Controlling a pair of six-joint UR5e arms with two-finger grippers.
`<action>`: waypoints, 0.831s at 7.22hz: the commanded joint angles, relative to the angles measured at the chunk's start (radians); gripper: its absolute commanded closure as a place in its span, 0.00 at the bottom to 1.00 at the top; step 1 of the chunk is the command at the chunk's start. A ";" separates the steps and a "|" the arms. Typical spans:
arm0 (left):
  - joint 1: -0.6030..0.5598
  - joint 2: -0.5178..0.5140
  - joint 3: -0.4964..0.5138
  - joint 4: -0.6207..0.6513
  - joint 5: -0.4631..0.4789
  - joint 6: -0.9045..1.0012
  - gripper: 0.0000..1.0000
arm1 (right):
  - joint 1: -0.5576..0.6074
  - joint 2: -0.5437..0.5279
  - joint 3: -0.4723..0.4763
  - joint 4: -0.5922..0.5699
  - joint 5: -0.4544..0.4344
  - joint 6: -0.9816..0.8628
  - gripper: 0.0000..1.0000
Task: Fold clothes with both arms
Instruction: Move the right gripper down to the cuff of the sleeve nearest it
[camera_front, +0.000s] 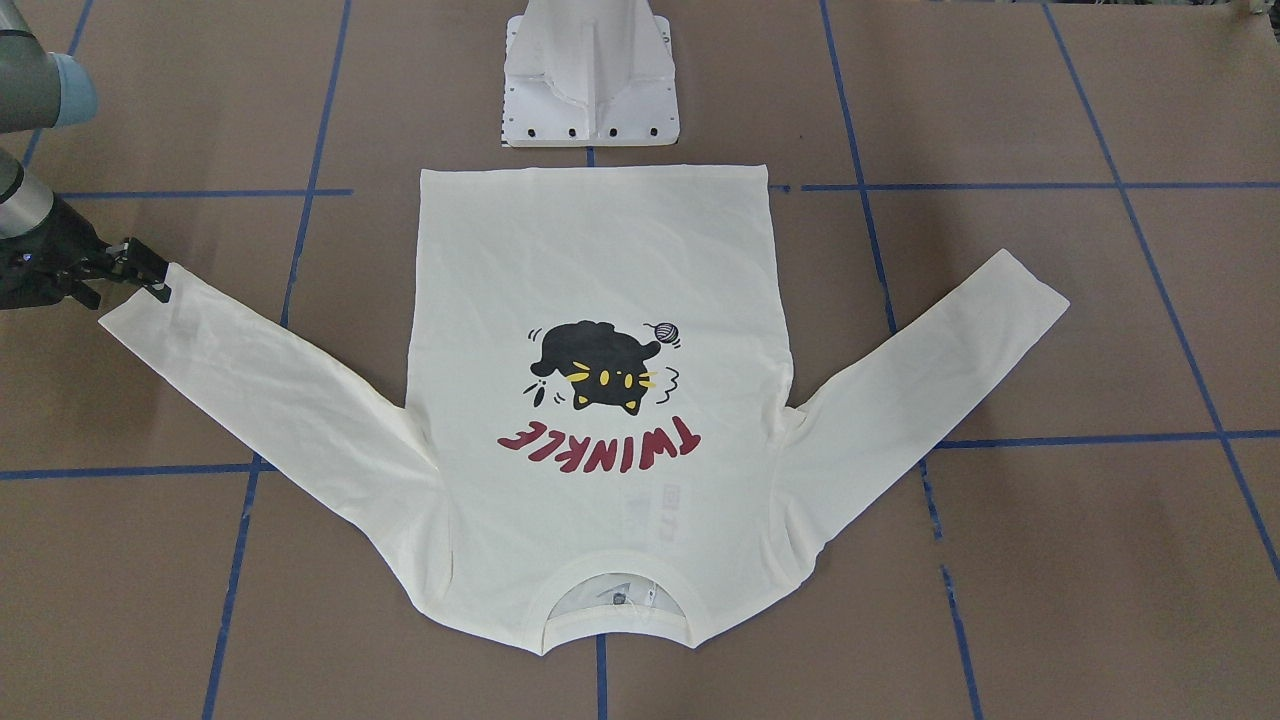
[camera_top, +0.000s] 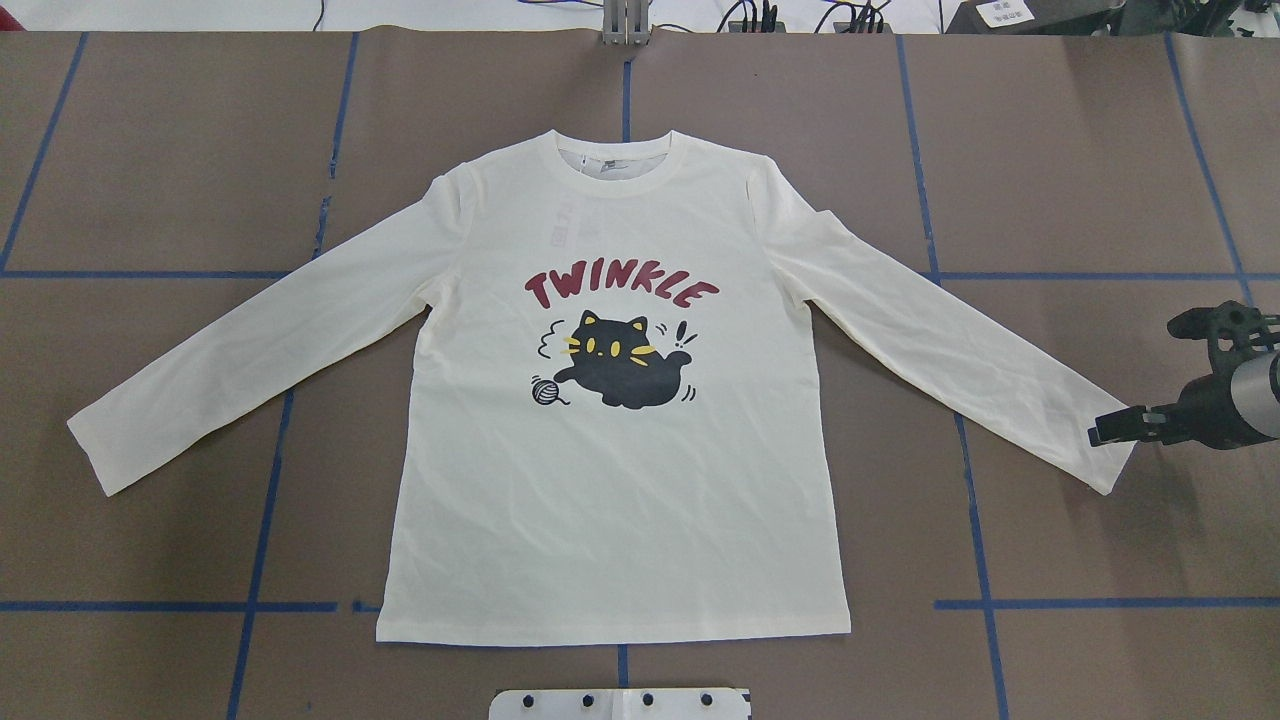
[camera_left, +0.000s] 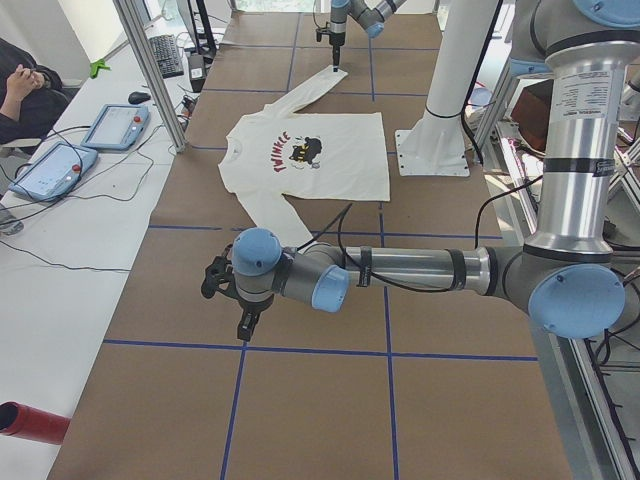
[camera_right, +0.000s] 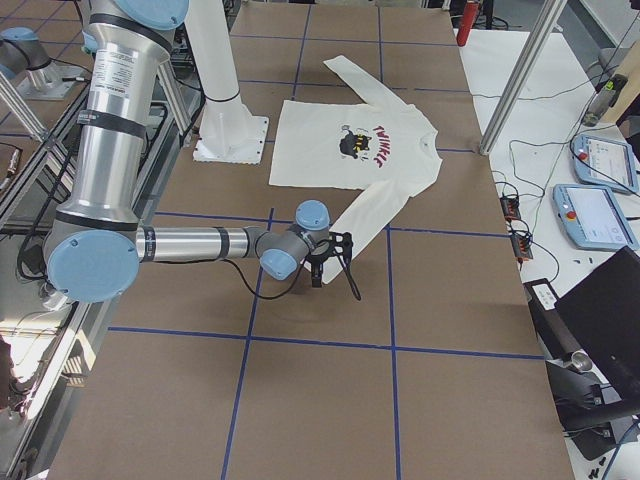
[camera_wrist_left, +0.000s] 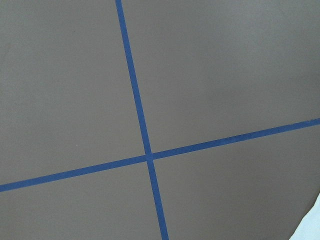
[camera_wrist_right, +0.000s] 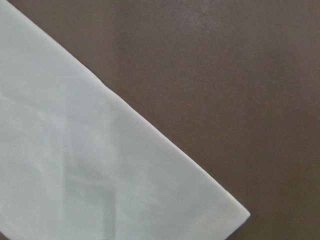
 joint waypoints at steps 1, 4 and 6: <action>0.000 0.000 0.002 -0.001 -0.001 0.000 0.00 | -0.022 -0.002 0.014 -0.034 -0.008 0.001 0.00; 0.000 0.006 0.002 -0.003 -0.001 0.003 0.00 | -0.025 -0.008 0.014 -0.036 -0.007 -0.001 0.25; 0.000 0.006 0.002 -0.003 -0.001 0.006 0.00 | -0.025 -0.010 0.013 -0.036 -0.007 -0.001 0.46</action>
